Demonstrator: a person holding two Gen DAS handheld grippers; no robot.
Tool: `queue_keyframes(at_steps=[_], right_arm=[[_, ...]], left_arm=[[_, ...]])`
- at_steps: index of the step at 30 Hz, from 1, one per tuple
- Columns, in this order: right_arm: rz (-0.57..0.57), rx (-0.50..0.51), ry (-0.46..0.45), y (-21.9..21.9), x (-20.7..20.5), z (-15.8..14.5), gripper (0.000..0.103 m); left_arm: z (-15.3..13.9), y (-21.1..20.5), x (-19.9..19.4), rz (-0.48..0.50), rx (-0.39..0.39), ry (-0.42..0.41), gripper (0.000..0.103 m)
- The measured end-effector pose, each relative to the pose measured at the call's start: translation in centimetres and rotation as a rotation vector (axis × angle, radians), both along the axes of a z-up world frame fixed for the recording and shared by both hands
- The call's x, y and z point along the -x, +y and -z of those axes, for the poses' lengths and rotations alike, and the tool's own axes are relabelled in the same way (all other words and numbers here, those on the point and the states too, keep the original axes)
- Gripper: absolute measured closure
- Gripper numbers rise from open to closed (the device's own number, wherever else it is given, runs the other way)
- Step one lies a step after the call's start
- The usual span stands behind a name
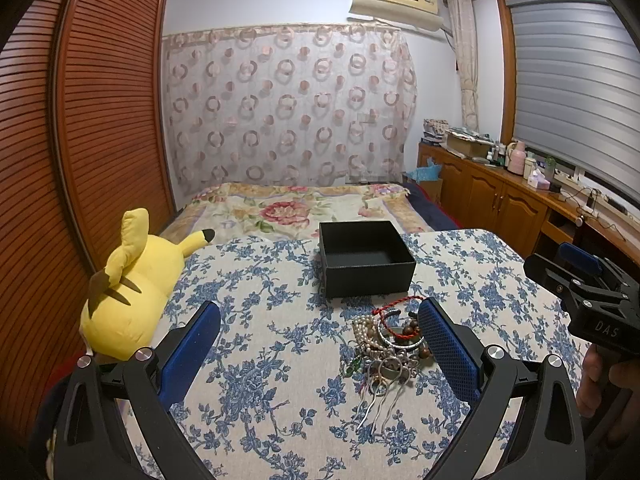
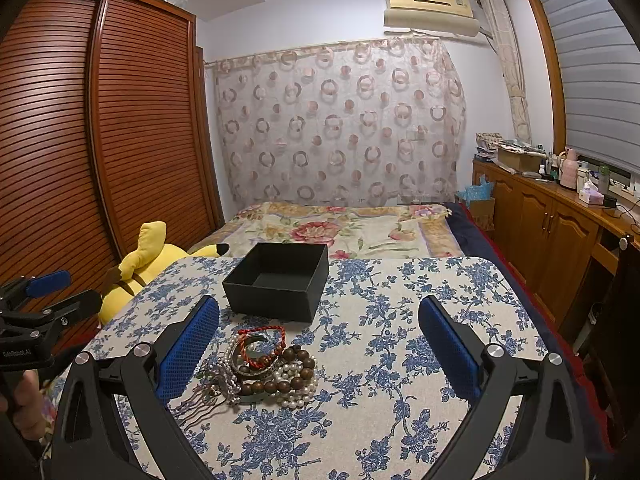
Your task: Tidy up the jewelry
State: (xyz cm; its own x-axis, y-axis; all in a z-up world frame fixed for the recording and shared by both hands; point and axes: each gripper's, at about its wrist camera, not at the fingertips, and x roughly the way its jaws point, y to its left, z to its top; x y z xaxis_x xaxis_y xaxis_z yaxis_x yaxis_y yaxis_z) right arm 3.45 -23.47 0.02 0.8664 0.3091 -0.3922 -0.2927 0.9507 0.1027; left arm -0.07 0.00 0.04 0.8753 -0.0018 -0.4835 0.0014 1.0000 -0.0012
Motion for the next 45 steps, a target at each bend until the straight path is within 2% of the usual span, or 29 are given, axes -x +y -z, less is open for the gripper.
queue_keyframes(at_steps=[26,28,31,34,35,43,45], right_arm=[[-0.002,0.001,0.001,0.0,0.3,-0.1,0.003],[-0.003,0.001,0.004,0.1,0.4,0.1,0.003],[-0.007,0.001,0.01,-0.2,0.0,0.6,0.003],[-0.013,-0.001,0.02,-0.1,-0.2,0.8,0.003],[-0.015,-0.001,0.025,-0.2,-0.3,1.0,0.003],[-0.056,0.024,0.04,0.2,-0.1,2.0,0.003],[-0.067,0.03,0.052,0.1,-0.1,2.5,0.007]], left_arm=[[0.0,0.0,0.0,0.0,0.0,-0.003,0.007],[-1.8,0.1,0.6,0.0,0.0,0.001,0.007],[-2.3,-0.1,0.5,0.001,0.002,0.007,0.007],[-2.0,-0.4,0.5,0.001,0.006,0.022,0.007],[-0.4,-0.3,0.1,0.003,0.008,0.027,0.007],[2.0,0.4,-0.9,0.04,0.024,0.078,0.007],[2.7,0.4,-1.3,0.058,0.03,0.102,0.008]])
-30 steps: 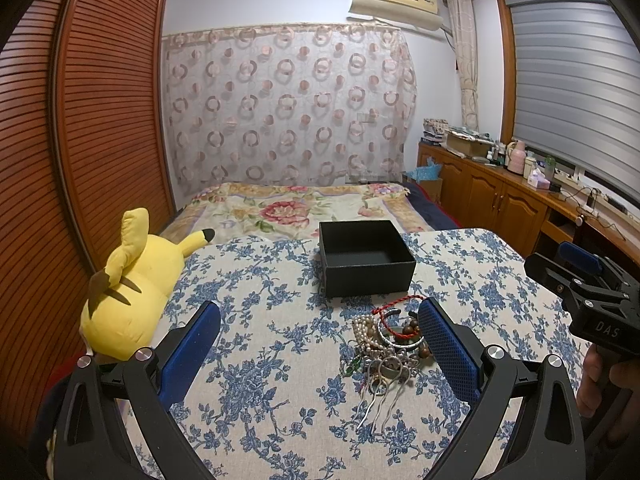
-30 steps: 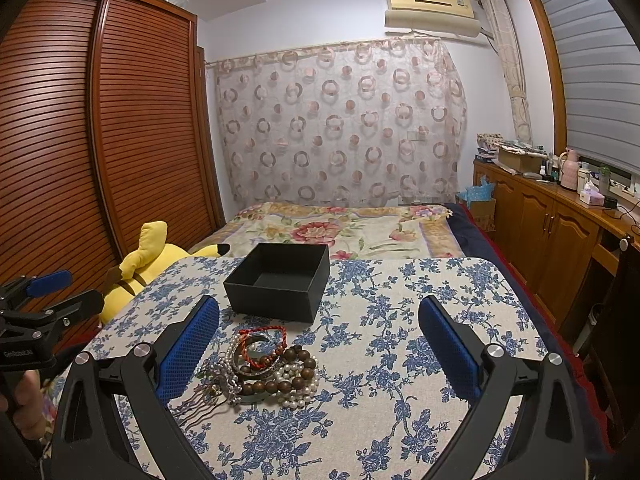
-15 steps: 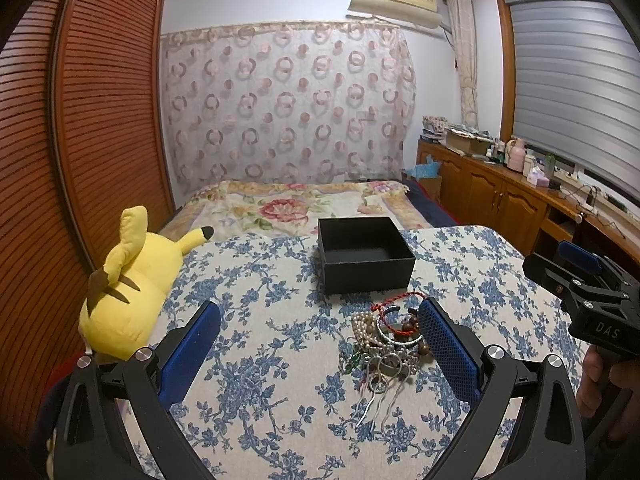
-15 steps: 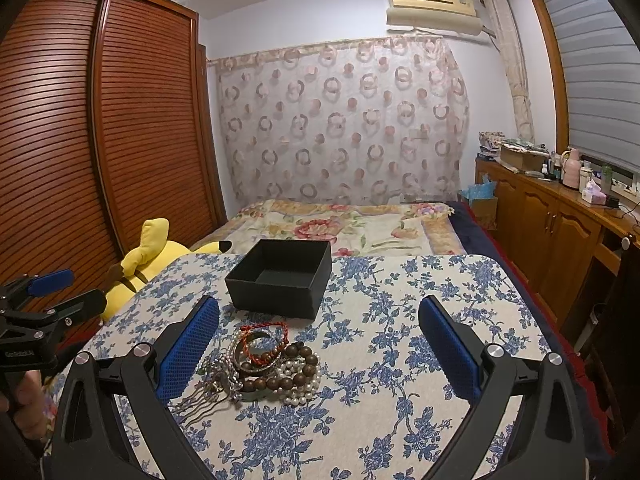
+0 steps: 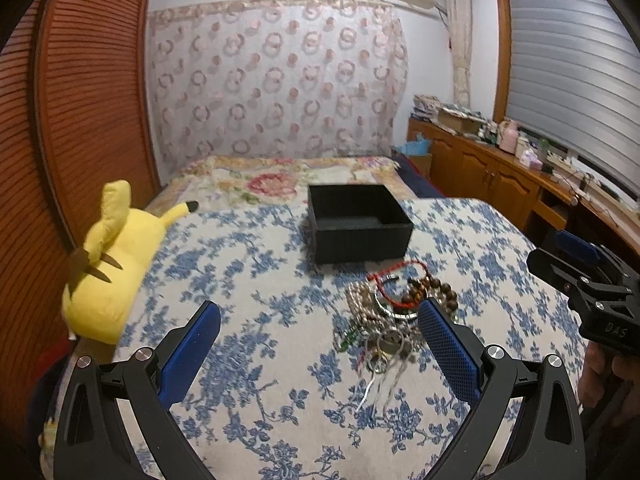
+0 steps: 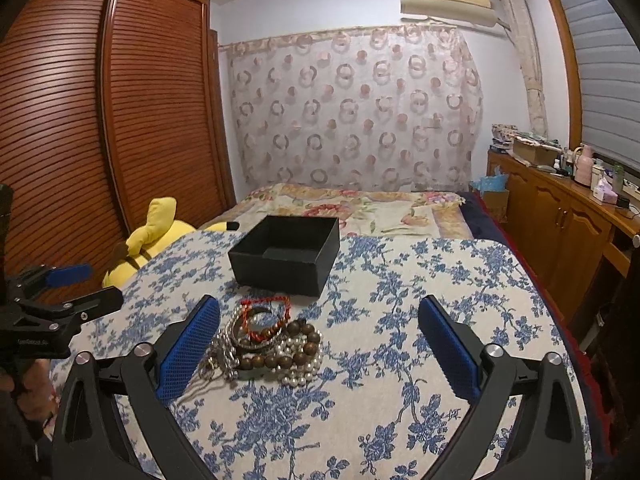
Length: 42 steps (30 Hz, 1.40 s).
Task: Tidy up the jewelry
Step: 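Lower the left gripper onto the silver hair comb and close it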
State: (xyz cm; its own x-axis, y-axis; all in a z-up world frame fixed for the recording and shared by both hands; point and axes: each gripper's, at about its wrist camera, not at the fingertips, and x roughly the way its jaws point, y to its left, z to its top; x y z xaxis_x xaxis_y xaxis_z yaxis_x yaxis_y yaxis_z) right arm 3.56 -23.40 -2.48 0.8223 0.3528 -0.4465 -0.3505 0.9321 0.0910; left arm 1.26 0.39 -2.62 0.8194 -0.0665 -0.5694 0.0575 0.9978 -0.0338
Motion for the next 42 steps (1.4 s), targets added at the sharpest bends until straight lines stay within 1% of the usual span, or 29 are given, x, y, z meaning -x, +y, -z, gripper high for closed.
queue_keyframes(at_steps=[4,11,19,20,24,32,34,36,42], right_arm=[[-0.019,0.011,0.03,-0.2,-0.1,1.0,0.014],[-0.037,0.04,0.068,-0.6,-0.3,2.4,0.015],[-0.049,0.068,0.105,-0.9,-0.8,3.8,0.016],[-0.048,0.07,0.107,-0.9,-0.8,3.9,0.016],[-0.044,0.074,0.118,-1.2,-1.1,4.2,0.016],[-0.043,0.088,0.129,-1.4,-1.4,4.6,0.015],[-0.044,0.09,0.13,-1.4,-1.4,4.6,0.015],[-0.049,0.094,0.133,-1.3,-1.5,4.7,0.016],[-0.079,0.11,0.144,-0.4,-1.9,5.1,0.015]], left_arm=[[1.8,-0.4,-1.0,0.046,0.011,0.055,0.008],[4.5,-1.8,-2.5,0.13,0.024,0.132,0.008],[7.0,-3.2,-4.5,0.199,0.047,0.224,0.008],[7.1,-3.4,-4.7,0.208,0.049,0.232,0.009],[7.8,-4.3,-5.7,0.247,0.045,0.261,0.021],[8.7,-5.7,-7.4,0.283,0.006,0.285,0.026],[8.8,-5.8,-7.6,0.28,-0.008,0.283,0.031],[8.8,-5.9,-7.6,0.283,-0.017,0.278,0.041],[8.3,-5.2,-6.8,0.288,-0.003,0.245,0.042]])
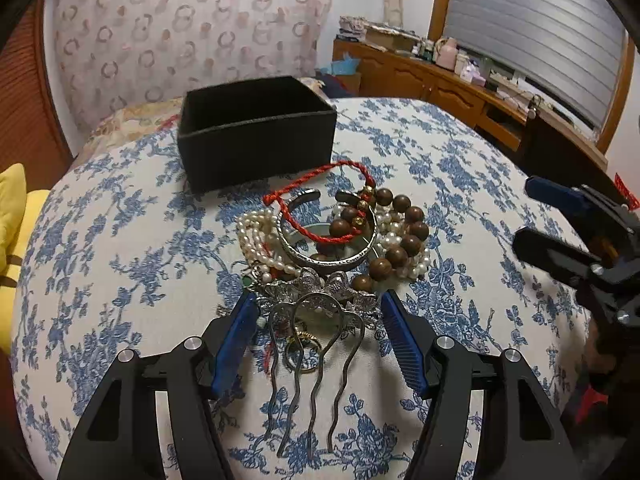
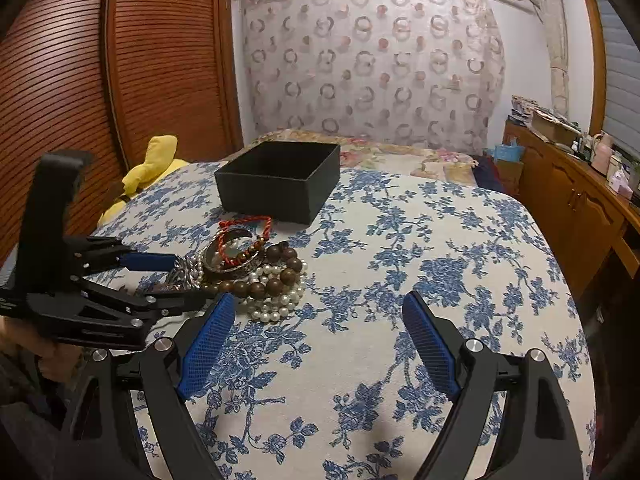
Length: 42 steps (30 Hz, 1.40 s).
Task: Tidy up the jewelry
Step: 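Lower the left gripper onto the silver hair comb and close it, then drop the silver comb and red cord bracelet into the black box with both grippers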
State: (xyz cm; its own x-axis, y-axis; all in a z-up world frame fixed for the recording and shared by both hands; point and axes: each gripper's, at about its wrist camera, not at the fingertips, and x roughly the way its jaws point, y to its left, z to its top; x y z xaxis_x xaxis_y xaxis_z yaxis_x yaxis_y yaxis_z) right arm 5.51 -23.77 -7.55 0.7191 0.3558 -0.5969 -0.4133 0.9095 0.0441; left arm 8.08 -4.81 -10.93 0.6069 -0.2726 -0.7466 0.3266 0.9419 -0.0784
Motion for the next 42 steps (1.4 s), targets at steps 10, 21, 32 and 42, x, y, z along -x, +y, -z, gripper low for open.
queue_keyframes(at_steps=[10,21,32,42], right_arm=[[-0.115,0.023,0.019,3.3,-3.5,-0.5,0.046],[-0.186,-0.021,0.162,6.7,-9.3,1.1,0.064],[-0.219,-0.072,0.181,6.6,-9.8,0.7,0.098],[-0.249,-0.072,0.026,6.0,-9.3,-3.7,0.098]], left_arm=[[-2.5,1.8,1.4,-0.03,0.065,-0.075,0.042],[-4.1,3.7,1.5,-0.063,0.1,-0.126,0.042],[-4.2,4.9,1.2,-0.074,0.102,-0.131,0.042],[-4.6,5.4,-0.4,-0.093,0.102,-0.14,0.042]])
